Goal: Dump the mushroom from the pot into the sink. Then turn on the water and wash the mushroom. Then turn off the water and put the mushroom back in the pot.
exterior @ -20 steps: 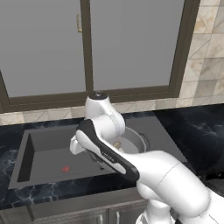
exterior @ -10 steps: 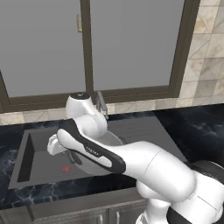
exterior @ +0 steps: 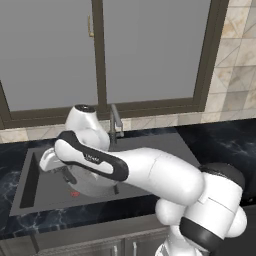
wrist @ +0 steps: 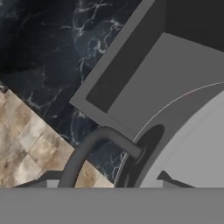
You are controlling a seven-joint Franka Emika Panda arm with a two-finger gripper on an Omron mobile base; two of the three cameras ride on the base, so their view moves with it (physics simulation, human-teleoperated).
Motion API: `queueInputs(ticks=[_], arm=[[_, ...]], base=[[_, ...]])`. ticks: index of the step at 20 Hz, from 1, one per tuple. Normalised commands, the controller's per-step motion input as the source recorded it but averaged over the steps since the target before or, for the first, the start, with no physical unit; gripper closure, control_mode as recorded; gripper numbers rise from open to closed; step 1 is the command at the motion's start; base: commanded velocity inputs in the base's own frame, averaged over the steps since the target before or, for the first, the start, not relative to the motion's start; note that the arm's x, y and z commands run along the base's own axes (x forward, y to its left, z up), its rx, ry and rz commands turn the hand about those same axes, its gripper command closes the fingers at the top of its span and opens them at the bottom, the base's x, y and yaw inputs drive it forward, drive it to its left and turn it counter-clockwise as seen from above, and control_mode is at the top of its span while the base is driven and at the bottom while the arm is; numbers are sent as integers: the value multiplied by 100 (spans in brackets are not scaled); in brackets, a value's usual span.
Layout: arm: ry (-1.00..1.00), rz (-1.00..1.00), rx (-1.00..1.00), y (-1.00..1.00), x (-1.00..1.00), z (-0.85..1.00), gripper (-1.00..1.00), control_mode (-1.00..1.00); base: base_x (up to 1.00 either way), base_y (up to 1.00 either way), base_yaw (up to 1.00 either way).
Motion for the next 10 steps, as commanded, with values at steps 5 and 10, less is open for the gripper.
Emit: queueInputs(ticks=[5,10], arm=[[0,8,15,37,53,0,100,-100],[0,6,12,32,44,0,100,-100]], base=[[0,0,0],[0,0,0]])
